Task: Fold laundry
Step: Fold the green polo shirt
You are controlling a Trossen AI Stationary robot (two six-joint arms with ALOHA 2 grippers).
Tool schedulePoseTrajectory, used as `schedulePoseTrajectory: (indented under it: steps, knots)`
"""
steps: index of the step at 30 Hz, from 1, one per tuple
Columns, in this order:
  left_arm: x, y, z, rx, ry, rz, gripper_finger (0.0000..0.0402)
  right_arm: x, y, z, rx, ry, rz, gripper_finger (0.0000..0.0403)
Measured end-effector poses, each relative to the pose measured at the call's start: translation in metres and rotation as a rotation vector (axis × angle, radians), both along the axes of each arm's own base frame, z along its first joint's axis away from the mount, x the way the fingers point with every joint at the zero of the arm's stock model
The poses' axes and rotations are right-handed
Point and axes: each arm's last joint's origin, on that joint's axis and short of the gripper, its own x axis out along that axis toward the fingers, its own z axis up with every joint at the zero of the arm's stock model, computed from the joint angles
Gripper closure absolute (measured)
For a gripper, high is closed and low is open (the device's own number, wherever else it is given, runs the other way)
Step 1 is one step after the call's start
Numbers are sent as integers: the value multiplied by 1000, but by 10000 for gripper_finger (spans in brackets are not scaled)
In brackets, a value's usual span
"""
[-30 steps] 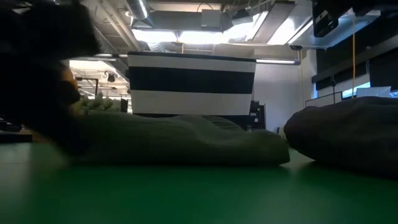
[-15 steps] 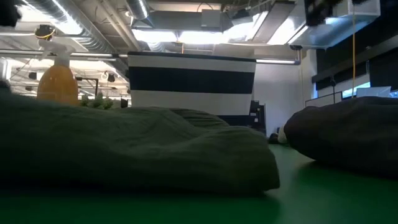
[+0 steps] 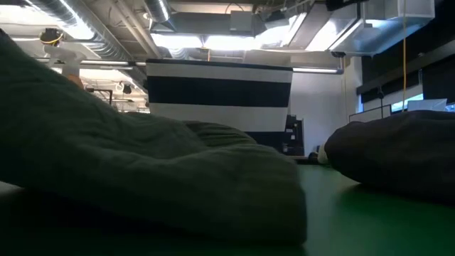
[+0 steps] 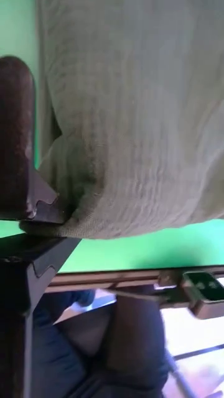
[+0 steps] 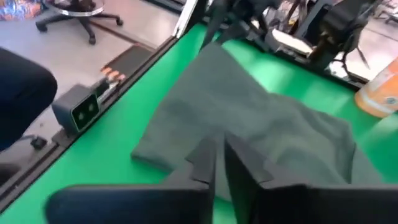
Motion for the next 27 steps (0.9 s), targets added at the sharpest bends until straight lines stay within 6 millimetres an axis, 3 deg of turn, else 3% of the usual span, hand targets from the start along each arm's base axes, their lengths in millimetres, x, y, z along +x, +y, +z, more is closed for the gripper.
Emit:
schedulePoseTrajectory:
  steps: [8, 13, 21, 27]
  knots:
    - [-4, -3, -2, -58, 92, -104, 373, 14, 10, -26, -6, 10, 1, 215]
    - [-3, 6, -7, -9, 157, -81, 353, 22, 16, -37, -24, -16, 42, 143]
    - [1, 10, -8, -61, 230, -127, 328, 38, 27, -51, -93, -5, 59, 107]
    - [-8, 10, -12, -171, 446, -177, 299, 52, 38, -59, -145, 1, 90, 107]
